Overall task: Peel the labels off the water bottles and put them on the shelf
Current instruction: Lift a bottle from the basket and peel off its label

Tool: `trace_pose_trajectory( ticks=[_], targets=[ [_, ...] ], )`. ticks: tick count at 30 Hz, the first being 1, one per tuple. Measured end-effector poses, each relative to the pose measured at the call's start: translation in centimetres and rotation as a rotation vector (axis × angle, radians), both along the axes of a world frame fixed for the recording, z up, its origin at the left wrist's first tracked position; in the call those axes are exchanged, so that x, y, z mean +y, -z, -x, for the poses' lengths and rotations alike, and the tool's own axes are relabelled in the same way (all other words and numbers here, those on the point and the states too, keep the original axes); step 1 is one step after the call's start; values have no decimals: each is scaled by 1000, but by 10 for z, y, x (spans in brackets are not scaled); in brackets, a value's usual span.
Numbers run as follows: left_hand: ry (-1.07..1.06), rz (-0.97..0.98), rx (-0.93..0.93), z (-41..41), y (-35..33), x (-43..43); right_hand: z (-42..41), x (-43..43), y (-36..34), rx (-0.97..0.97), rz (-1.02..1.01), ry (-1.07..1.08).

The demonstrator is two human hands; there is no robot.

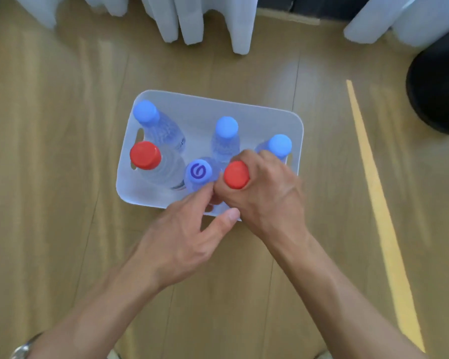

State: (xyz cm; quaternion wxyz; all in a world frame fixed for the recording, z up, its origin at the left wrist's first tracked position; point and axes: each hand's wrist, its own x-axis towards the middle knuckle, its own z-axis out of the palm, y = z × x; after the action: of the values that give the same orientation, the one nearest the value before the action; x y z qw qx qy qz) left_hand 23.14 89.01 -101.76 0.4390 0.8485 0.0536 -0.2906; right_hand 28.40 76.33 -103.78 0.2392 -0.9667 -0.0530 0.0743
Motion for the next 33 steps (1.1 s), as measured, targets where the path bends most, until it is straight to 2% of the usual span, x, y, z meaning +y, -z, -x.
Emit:
trace_pose_trajectory(
  ticks=[3,5,7,11,14,18,20,23,29,33],
  targets=[
    [226,57,214,-15,-5,2,-3,-13,10,-78,-134,104],
    [386,-8,325,-28,-12,-1,-2,-22,14,-58,-165,132],
    [560,-182,384,-44,-22,-10,2,-30,10,-20,-148,95],
    [883,-668,448,-77,-49,-39,5,-44,-12,132,-100,-50],
    [944,-680,451,-92,-56,-54,1,-54,-27,226,-49,-96],
    [797,-561,290,-106,-71,-53,-2,-52,-42,301,95,-171],
    [723,-495,142,-110,-79,-47,-4,-46,-46,332,177,-239],
    [657,-521,-129,-106,-77,-24,-15,-31,-56,425,315,-301],
    [246,-307,-290,-69,-54,47,-40,2,-65,549,493,-407],
    [-63,-339,-336,-42,-44,89,-51,20,-60,535,543,-412]
  ],
)
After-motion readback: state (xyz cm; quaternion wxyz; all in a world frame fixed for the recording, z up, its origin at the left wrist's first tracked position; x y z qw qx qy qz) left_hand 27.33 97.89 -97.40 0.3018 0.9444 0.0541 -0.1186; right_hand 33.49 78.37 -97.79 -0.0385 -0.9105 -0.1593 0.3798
